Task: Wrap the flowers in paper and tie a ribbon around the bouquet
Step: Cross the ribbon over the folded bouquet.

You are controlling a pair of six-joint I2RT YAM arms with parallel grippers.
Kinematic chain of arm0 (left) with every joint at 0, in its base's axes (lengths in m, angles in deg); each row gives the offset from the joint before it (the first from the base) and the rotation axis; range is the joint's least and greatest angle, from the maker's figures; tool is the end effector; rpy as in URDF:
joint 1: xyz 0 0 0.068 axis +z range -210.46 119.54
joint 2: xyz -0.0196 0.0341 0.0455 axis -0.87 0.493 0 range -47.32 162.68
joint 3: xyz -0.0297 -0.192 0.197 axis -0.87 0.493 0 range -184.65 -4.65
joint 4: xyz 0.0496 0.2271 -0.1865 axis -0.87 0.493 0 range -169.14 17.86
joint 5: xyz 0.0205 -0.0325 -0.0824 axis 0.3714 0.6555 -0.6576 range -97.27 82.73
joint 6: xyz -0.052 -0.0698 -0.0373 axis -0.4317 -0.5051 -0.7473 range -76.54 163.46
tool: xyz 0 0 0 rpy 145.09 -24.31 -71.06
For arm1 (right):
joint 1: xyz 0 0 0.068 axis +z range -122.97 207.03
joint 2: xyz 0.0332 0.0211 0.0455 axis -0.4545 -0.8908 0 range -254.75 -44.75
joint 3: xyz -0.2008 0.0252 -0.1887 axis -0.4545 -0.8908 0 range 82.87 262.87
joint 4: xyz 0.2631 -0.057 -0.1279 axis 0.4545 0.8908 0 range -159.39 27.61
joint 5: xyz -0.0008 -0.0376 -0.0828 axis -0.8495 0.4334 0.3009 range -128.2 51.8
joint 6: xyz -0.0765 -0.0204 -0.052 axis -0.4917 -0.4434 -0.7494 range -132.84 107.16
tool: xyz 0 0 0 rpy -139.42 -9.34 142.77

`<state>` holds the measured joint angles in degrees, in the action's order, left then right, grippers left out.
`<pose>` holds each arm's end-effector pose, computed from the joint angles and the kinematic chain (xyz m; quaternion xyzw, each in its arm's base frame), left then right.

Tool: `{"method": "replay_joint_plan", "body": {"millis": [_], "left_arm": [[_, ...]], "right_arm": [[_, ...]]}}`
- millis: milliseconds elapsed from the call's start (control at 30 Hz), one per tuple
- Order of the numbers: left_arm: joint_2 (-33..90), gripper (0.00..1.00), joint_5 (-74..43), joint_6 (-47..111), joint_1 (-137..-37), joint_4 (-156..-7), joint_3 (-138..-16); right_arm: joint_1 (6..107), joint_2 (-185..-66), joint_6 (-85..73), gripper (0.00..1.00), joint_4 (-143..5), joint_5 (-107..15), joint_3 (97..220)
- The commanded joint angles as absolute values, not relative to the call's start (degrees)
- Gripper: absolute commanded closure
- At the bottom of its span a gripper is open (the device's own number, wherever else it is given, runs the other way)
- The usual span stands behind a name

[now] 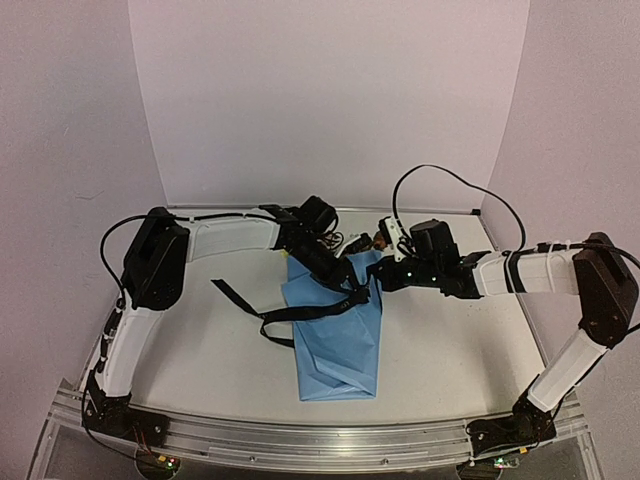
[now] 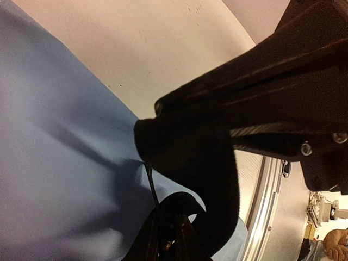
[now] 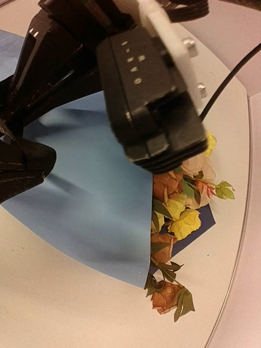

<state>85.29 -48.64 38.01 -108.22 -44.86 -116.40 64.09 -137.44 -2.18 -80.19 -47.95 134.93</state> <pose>0.3392 -0.4577 0.1523 0.4208 0.7943 -0.4268 0.0996 0.3299 0.2674 0.1633 -0.2383 0.8297 0.2693 0.4270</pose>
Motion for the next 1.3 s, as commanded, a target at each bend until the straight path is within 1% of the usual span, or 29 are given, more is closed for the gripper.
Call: {"method": "replay_joint_plan", "body": {"millis": [0,167,267,500,633,767,867,1267], "left_arm": [[86.4,0.86,-54.8,40.8,-108.3,-41.8,-118.6],[86.9,0.78,-56.7,41.5,-108.3,-41.3,-118.4],[86.3,0.66,-54.7,40.7,-108.0,-42.5,-117.2],[81.0,0.47,-52.1,36.9,-106.1,-50.9,-109.5],[79.6,0.41,-49.5,36.4,-105.5,-52.5,-107.6],[76.8,0.37,-46.8,35.0,-104.6,-55.9,-104.8],[74.9,0.37,-46.2,34.7,-104.1,-57.3,-103.6],[73.7,0.32,-48.6,35.5,-104.3,-56.3,-103.0]], "right_arm": [[64.4,-138.8,-0.2,1.00,-83.6,-45.9,136.7],[64.2,-141.9,1.6,1.00,-84.3,-44.9,138.9],[63.9,-143.7,3.3,1.00,-84.5,-45.5,140.3],[63.2,-146.2,5.7,0.99,-84.5,-46.2,141.7],[63.2,-147.7,6.8,0.97,-84.5,-47.1,142.6],[63.2,-148.8,7.8,0.97,-84.5,-48.4,143.6],[63.2,-149.0,8.1,0.96,-84.4,-49.0,143.9],[63.2,-147.1,10.2,0.99,-84.0,-51.0,144.6]]}}
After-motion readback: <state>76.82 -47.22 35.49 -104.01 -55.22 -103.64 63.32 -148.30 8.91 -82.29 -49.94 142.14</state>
